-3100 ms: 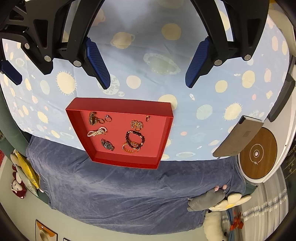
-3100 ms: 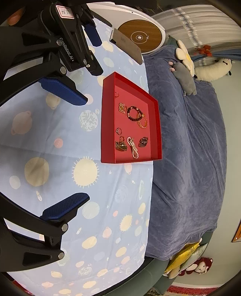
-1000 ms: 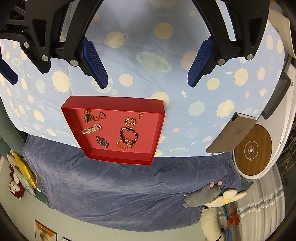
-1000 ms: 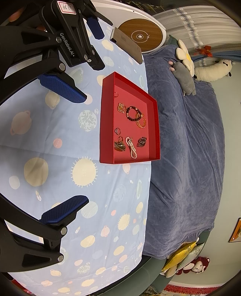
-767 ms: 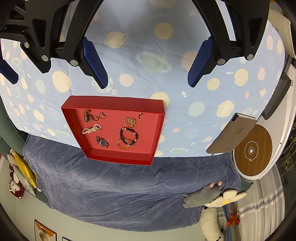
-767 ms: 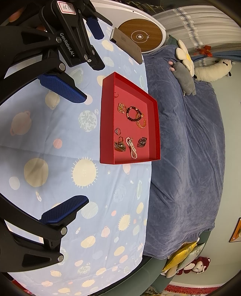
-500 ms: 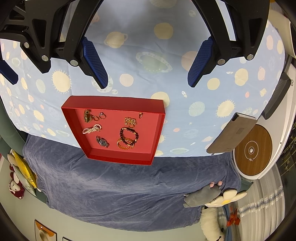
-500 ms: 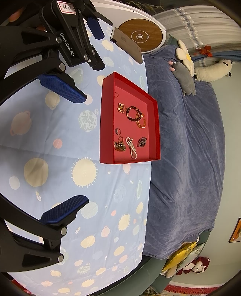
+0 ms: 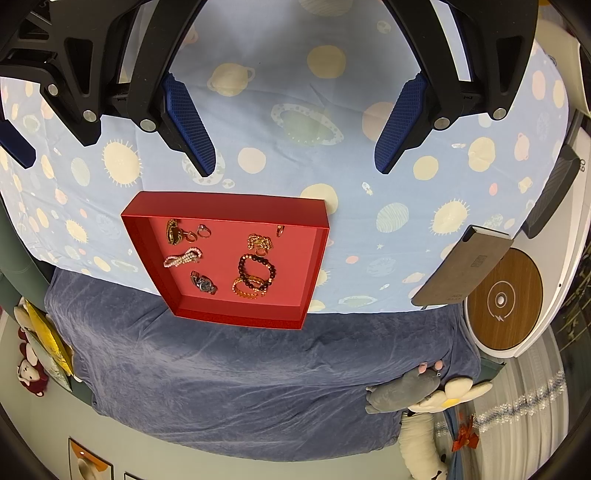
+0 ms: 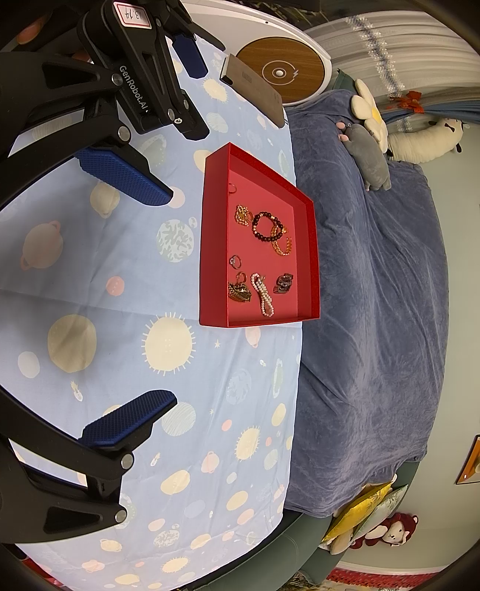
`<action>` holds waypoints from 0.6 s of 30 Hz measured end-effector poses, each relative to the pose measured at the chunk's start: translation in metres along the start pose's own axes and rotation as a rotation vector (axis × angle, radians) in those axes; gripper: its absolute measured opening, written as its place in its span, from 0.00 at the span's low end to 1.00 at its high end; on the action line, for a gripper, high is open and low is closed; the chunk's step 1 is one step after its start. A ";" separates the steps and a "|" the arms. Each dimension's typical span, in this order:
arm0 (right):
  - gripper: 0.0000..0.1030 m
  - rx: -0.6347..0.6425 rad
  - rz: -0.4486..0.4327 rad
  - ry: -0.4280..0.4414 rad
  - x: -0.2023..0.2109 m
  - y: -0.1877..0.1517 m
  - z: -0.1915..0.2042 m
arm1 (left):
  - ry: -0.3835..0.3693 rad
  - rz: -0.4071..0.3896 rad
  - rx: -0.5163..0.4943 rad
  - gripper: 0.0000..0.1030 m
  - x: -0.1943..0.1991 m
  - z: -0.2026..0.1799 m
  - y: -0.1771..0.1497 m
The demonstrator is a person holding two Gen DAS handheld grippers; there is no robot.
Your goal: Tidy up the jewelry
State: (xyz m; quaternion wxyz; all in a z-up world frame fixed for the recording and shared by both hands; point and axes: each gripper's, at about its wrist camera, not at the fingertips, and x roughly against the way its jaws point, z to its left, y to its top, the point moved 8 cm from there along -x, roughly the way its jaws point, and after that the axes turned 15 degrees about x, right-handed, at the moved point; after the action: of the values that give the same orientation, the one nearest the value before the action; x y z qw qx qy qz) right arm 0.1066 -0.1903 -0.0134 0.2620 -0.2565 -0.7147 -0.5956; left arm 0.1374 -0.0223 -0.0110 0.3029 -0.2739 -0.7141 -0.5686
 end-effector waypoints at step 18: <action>0.95 -0.001 0.000 0.000 0.000 0.000 0.000 | -0.002 -0.001 0.003 0.83 0.000 0.001 0.000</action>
State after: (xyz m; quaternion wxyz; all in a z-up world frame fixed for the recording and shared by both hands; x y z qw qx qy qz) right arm 0.1065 -0.1901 -0.0133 0.2620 -0.2565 -0.7145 -0.5959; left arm 0.1377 -0.0216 -0.0110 0.3021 -0.2738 -0.7154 -0.5674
